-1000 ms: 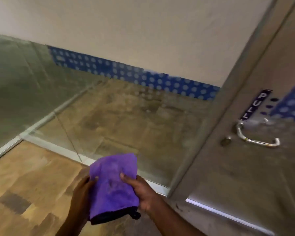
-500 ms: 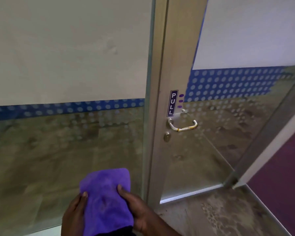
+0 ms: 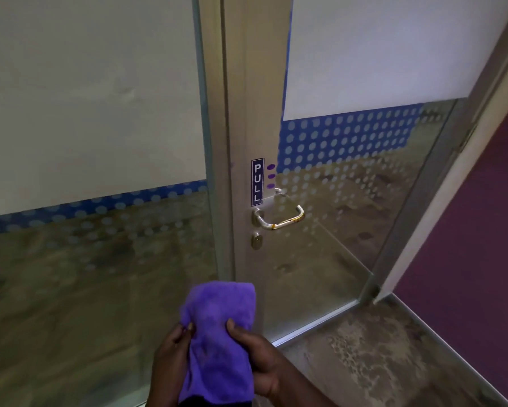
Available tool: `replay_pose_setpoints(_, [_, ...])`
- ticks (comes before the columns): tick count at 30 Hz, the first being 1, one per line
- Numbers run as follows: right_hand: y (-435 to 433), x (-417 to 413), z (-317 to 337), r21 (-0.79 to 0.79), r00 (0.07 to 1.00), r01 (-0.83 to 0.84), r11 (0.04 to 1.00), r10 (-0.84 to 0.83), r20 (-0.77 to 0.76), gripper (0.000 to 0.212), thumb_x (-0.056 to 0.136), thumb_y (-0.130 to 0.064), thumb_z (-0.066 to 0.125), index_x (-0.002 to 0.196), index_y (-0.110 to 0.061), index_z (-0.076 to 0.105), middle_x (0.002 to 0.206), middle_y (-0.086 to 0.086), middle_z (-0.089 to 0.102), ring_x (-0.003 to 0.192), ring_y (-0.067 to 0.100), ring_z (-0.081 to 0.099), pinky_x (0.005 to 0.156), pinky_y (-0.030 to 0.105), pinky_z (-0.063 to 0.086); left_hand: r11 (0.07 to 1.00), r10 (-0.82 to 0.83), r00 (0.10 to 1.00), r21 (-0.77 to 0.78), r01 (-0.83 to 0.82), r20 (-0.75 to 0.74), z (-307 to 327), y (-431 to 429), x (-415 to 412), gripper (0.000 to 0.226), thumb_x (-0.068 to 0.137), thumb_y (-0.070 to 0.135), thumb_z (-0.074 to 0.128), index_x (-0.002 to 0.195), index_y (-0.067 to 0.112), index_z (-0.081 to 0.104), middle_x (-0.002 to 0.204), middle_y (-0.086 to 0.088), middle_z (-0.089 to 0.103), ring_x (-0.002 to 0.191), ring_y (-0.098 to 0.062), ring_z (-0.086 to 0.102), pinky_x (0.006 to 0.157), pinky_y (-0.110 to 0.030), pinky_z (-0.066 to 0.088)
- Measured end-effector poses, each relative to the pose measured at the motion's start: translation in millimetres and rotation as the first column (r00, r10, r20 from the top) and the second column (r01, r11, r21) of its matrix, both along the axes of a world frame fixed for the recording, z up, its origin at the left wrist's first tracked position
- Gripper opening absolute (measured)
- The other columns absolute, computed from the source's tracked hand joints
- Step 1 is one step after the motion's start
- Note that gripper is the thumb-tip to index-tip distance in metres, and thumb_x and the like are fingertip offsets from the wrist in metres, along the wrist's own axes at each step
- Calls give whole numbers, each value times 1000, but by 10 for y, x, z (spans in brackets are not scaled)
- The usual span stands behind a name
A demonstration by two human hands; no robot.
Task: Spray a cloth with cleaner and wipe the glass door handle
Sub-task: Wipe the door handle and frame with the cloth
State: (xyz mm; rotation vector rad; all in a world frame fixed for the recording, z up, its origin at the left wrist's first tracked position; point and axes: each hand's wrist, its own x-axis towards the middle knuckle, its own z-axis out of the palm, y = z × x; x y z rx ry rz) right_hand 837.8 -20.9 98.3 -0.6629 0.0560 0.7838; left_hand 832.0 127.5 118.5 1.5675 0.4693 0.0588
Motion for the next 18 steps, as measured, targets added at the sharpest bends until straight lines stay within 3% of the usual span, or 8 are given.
replay_pose_setpoints(1, [-71, 44, -10, 5, 1000, 26, 1000, -26, -12, 71, 85, -29, 69, 142, 4, 40, 145, 21, 44, 140, 32, 33, 120, 43, 20, 999, -47, 999, 13, 47, 3, 36, -73, 41, 15, 94, 1, 50, 95, 2, 65, 63, 6, 70, 60, -2, 63, 51, -3, 44])
replay_pose_setpoints(3, [-210, 138, -29, 28, 997, 68, 997, -68, -29, 72, 86, -27, 68, 143, 5, 38, 149, 23, 35, 143, 34, 26, 121, 43, 19, 986, -167, 986, 25, 167, -4, 76, -230, 129, 19, 97, 5, 46, 96, 11, 63, 69, 7, 72, 66, 1, 66, 55, -6, 48])
replay_pose_setpoints(6, [-397, 270, -45, 98, 997, 68, 993, -65, -28, 63, 86, -27, 70, 135, 6, 48, 134, 23, 55, 126, 33, 53, 112, 42, 36, 979, -204, 979, 20, 204, -20, 74, -456, 319, 26, 98, 4, 42, 89, 18, 62, 81, 2, 69, 74, -14, 63, 60, -14, 52])
replay_pose_setpoints(9, [-579, 406, -18, 164, 996, 78, 983, -72, -44, 55, 90, -26, 66, 132, 6, 52, 128, 23, 61, 119, 33, 58, 107, 42, 40, 992, -129, 991, -8, 129, -34, 103, -713, 543, 25, 92, -4, 50, 74, 5, 66, 65, -8, 66, 67, -25, 56, 64, -30, 48])
replay_pose_setpoints(14, [-864, 645, -32, 170, 992, 125, 977, -117, -56, 63, 91, -29, 64, 140, 4, 43, 133, 23, 57, 123, 34, 53, 119, 44, 25, 996, -40, 999, 84, 40, 1, 47, -981, 858, 26, 94, 6, 54, 71, 13, 64, 66, -5, 65, 61, -17, 55, 53, -22, 48])
replay_pose_setpoints(16, [-966, 732, -58, 160, 989, 146, 976, -138, -58, 63, 90, -29, 64, 140, 4, 43, 133, 24, 55, 126, 35, 49, 118, 46, 25, 995, 8, 1000, 102, -11, 21, 46, -1052, 961, 20, 95, 8, 52, 80, 10, 66, 83, -13, 68, 76, -25, 60, 69, -27, 51])
replay_pose_setpoints(18, [-1081, 807, -89, 153, 981, 187, 970, -177, -73, 62, 86, -29, 70, 134, 5, 50, 127, 25, 58, 121, 36, 52, 115, 47, 31, 973, 59, 993, 219, -79, 98, 90, -1077, 1065, 15, 95, 9, 53, 100, 4, 67, 100, -14, 67, 93, -26, 60, 84, -34, 46])
